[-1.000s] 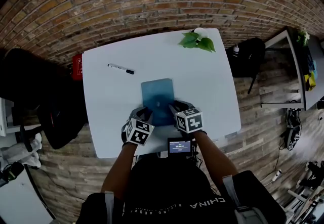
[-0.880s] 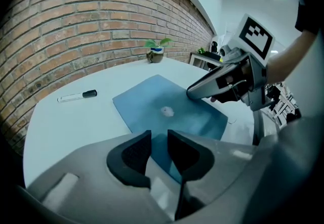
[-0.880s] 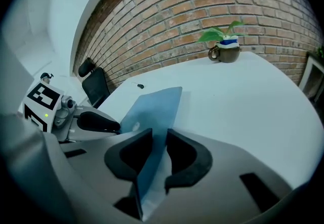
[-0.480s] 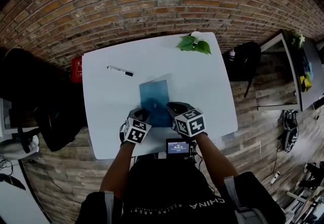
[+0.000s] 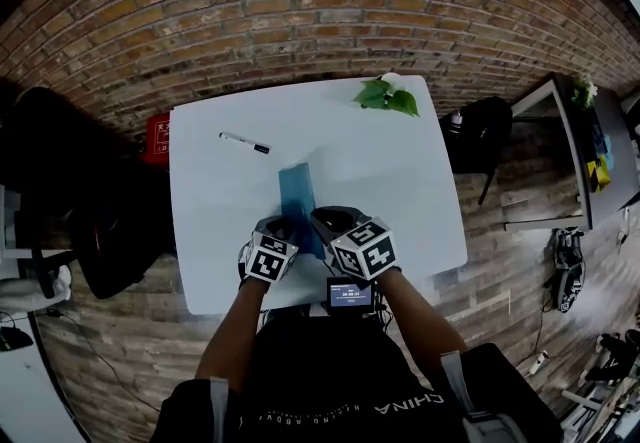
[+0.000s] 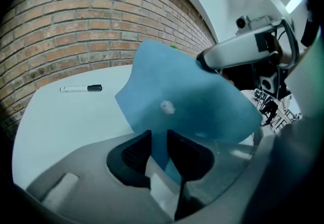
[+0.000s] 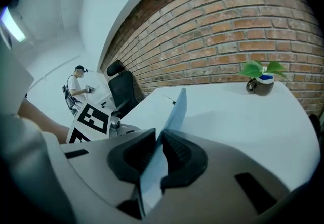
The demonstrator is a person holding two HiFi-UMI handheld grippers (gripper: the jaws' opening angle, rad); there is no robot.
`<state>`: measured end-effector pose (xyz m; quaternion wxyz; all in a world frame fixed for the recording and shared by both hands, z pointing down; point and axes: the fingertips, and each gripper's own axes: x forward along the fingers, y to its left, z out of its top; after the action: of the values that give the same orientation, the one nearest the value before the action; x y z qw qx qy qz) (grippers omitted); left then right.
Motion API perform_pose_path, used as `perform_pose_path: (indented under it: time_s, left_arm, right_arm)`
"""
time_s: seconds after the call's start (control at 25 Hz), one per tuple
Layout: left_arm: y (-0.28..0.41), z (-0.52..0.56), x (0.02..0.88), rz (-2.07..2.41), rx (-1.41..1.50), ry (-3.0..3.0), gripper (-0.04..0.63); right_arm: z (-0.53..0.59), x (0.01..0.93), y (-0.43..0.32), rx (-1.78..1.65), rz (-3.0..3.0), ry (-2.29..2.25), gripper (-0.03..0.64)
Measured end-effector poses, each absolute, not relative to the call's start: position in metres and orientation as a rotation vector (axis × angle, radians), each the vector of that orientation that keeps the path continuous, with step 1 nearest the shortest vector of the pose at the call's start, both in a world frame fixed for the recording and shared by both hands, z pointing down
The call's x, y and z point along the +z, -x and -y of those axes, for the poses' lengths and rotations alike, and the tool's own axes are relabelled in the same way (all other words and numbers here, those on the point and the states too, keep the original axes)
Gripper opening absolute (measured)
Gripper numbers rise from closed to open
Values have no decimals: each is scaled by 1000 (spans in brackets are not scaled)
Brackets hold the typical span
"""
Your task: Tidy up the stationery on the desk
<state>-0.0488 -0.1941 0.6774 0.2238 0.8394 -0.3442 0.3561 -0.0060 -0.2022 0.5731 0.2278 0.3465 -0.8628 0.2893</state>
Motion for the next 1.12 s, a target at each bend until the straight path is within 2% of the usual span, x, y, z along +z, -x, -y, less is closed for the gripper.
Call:
perform_pose_path:
  time_s: [0.32, 0.84, 1.0, 1.12]
  left_arm:
    - [52, 192, 669, 940, 820, -2288, 73]
    - [69, 169, 659, 815, 583, -2183, 72]
    - [72, 160, 631, 744, 382, -2151, 83]
    - [72, 155, 609, 673, 274, -2132, 123]
  right_arm:
    - [203, 561, 40, 710, 2404, -892, 54]
    - [207, 561, 59, 680, 2403, -860, 49]
    - [207, 562, 62, 672, 2405, -851, 49]
    - [207, 563, 65, 673, 2409, -841, 49]
